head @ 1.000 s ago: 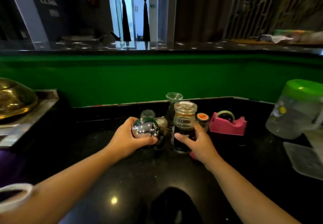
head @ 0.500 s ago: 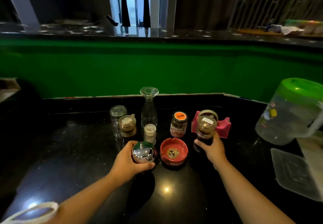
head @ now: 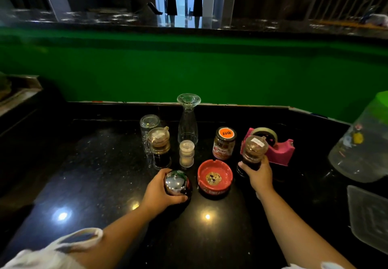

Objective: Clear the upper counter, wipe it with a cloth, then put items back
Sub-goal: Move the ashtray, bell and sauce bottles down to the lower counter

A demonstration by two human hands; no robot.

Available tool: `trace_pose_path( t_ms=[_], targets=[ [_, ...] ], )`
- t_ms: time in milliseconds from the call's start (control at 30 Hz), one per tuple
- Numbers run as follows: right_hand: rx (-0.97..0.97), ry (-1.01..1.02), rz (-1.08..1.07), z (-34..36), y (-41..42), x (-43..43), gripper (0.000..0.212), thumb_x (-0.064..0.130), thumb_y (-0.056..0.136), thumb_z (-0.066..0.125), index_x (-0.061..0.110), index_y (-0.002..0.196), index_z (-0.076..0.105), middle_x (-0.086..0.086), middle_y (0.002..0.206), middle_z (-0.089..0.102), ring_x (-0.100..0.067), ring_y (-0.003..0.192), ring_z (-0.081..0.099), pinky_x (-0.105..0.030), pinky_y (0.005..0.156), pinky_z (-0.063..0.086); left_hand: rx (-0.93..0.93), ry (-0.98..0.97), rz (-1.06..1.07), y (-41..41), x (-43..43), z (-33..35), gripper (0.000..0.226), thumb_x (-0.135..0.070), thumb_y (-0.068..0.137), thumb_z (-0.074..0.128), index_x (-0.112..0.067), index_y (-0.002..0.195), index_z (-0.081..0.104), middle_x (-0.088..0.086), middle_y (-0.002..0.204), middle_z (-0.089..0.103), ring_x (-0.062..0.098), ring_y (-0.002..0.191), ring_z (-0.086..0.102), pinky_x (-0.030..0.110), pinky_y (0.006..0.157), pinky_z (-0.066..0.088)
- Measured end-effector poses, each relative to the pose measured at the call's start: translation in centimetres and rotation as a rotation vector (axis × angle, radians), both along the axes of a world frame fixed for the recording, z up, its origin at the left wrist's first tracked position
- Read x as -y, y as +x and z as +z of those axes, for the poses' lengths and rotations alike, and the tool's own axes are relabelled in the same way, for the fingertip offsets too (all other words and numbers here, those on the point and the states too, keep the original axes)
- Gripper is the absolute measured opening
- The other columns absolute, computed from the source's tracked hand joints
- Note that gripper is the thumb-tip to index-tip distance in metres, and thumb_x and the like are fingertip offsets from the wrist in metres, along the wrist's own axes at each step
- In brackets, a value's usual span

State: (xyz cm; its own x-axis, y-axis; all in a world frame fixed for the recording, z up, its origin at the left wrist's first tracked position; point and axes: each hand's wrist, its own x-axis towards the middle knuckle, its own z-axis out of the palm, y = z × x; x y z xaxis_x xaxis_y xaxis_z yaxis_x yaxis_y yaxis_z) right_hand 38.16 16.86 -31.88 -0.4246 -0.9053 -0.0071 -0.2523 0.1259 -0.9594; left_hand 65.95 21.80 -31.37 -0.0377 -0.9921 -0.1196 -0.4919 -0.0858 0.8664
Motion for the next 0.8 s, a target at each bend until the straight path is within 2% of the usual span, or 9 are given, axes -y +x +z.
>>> trace_pose_path(
  t_ms=[267,333,433,533,633,733,800],
  targets=[
    [0.003,-0.032,0.006,-0.6,0.5,0.1,0.062,0.009,0.08,0.073,0.011,0.135,0.044,-0.009,0.136,0.051,-0.025,0.129,0.044,-0.03,0.099,0.032,-0.003,0.013,0.029,-0.3,0.8,-0.9,0.078,-0.017,0.055,0.089,-0.027,0.116,0.042,-0.023,0.097,0.05,-0.005,0.092,0.052,0.003,0.073,0.039],
    [0.002,-0.05,0.001,-0.8,0.6,0.0,0.059,0.008,0.08,0.072,0.011,0.133,0.046,-0.008,0.134,0.052,-0.019,0.126,0.045,-0.029,0.098,0.033,-0.011,0.016,0.031,-0.4,0.7,-1.0,0.076,-0.016,0.056,0.088,-0.028,0.115,0.041,-0.023,0.097,0.05,-0.006,0.091,0.053,0.002,0.073,0.039],
    [-0.015,-0.062,-0.007,-1.0,0.7,0.1,0.053,0.006,0.081,0.071,0.009,0.129,0.049,-0.006,0.129,0.054,-0.01,0.113,0.043,-0.028,0.095,0.033,-0.023,0.019,0.041,-0.6,0.7,-1.5,0.08,-0.016,0.056,0.089,-0.024,0.121,0.043,-0.016,0.103,0.053,0.002,0.1,0.053,0.007,0.082,0.04],
    [-0.071,-0.033,-0.026,-1.9,0.5,0.0,0.051,0.007,0.08,0.071,0.011,0.128,0.052,-0.006,0.128,0.055,-0.013,0.116,0.047,-0.032,0.097,0.038,-0.011,0.024,0.043,-0.7,0.8,-1.7,0.082,-0.015,0.056,0.088,-0.021,0.124,0.043,-0.012,0.107,0.052,0.003,0.103,0.051,0.014,0.089,0.041],
    [-0.053,0.023,-0.117,-3.1,0.6,-0.8,0.053,0.007,0.08,0.072,0.011,0.128,0.051,-0.011,0.13,0.053,-0.025,0.121,0.052,-0.035,0.099,0.043,0.016,0.045,0.038,-0.7,0.9,-1.9,0.09,-0.017,0.054,0.089,-0.019,0.13,0.041,-0.006,0.116,0.053,0.009,0.11,0.052,0.025,0.101,0.042],
    [0.004,0.001,-0.211,-2.9,1.9,-3.0,0.045,0.005,0.084,0.067,0.004,0.126,0.05,-0.014,0.129,0.051,-0.026,0.116,0.053,-0.03,0.09,0.043,0.039,0.063,0.038,-0.4,0.4,-1.4,0.099,-0.019,0.057,0.088,-0.016,0.14,0.034,0.0,0.134,0.047,0.016,0.126,0.045,0.025,0.104,0.035],
    [-0.015,-0.035,-0.193,-2.5,3.6,-5.0,0.034,0.007,0.087,0.064,0.005,0.12,0.054,-0.012,0.122,0.055,-0.025,0.109,0.056,-0.028,0.083,0.043,0.022,0.078,0.036,0.3,-0.3,-0.9,0.099,-0.017,0.061,0.086,-0.016,0.142,0.031,0.002,0.141,0.043,0.017,0.131,0.042,0.027,0.107,0.034]
  ],
)
